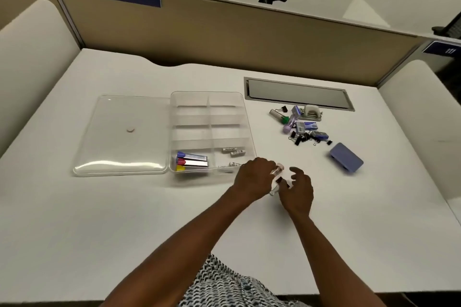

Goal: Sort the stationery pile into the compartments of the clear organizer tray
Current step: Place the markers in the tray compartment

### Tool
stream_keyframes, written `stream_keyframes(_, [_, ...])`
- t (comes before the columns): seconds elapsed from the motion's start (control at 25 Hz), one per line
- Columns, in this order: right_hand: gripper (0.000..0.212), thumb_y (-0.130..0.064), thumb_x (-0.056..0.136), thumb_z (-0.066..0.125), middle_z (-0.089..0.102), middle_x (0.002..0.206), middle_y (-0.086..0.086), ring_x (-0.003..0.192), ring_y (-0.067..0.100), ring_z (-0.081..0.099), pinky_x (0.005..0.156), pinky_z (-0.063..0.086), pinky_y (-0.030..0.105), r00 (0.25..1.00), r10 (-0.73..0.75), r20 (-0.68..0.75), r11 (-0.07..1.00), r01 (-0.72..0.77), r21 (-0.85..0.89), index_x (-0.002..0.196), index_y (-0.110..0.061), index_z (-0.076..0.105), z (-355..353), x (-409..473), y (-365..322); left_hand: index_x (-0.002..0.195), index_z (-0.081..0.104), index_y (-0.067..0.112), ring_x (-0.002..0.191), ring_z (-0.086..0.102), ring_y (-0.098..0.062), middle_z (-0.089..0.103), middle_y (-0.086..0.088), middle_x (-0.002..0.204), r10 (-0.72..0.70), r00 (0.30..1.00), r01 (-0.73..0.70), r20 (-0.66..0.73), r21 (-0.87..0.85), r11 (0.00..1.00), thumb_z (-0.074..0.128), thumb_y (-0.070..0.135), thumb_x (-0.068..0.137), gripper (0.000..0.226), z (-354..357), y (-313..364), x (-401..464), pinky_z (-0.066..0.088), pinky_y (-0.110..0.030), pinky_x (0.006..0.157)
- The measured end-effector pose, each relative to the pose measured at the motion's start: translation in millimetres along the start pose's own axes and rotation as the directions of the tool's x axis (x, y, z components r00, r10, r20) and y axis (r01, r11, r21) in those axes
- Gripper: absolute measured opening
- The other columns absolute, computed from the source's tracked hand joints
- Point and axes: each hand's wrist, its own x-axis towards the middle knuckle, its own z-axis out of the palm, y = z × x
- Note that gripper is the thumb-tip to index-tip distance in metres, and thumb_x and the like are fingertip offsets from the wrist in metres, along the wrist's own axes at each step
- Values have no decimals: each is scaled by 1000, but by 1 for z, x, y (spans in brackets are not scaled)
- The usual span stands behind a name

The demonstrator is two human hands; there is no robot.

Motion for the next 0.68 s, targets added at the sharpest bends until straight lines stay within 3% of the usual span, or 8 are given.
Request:
stream_keyframes(0.08, [41,-23,82,67,61,111,6,104,24,59,81,43,29,997,-20,77,999,24,-48,123,-20,60,0,1,8,129,53,17,102,61,-31,65,-9,107,48,995,-61,90,151,987,53,24,91,38,24,14,11,44,-36,74])
stream_keyframes(0.2, [20,-24,80,66,59,98,3,88,22,60,66,41,27,986,-100,133,982,119,-147,100,-19,69,-3,6,13,135,47,9,92,62,-33,65,-13,97,59,990,-98,128,323,941,55,13,91,44,49,16,16,42,-38,64])
stream_keyframes(0.28, [17,-23,83,66,59,99,2,83,20,61,65,40,26,982,-106,154,976,133,-171,98,-19,71,-6,10,14,128,59,13,68,63,-26,64,-5,72,61,986,-112,154,345,932,76,16,72,59,56,14,17,43,-31,48])
stream_keyframes(0.36, [19,-24,84,67,61,100,3,84,22,62,67,40,26,984,-86,159,977,114,-178,102,-20,71,-8,15,13,126,64,15,55,59,-21,59,0,59,53,991,-89,121,320,943,85,20,57,72,68,3,21,39,-26,39])
stream_keyframes(0.44, [21,-23,84,69,62,102,4,85,23,63,70,39,26,986,-57,154,984,82,-158,105,-20,71,-8,18,12,128,62,13,55,60,-24,60,-2,63,94,992,-114,87,267,957,83,22,58,74,68,-3,20,41,-28,41])
stream_keyframes(0.52, [20,-24,83,70,62,100,4,82,23,63,70,39,27,988,-30,148,990,50,-132,102,-21,70,-7,20,8,125,62,14,63,63,-33,64,-9,73,147,989,-143,0,217,966,67,29,73,55,53,4,18,44,-33,50])
stream_keyframes(0.6, [16,-27,82,71,61,97,2,78,20,60,70,41,28,990,-17,142,993,33,-111,97,-23,69,-7,20,6,114,67,19,69,65,-35,67,-9,82,97,988,-84,-125,101,991,44,39,78,46,34,18,16,46,-34,57])
stream_keyframes(0.68, [15,-26,81,70,60,97,1,79,20,60,69,40,28,991,-18,133,993,33,-112,96,-23,69,-5,19,7,109,68,25,74,68,-29,70,-2,91,66,964,-60,-258,32,998,47,33,77,39,8,23,18,52,-33,60])
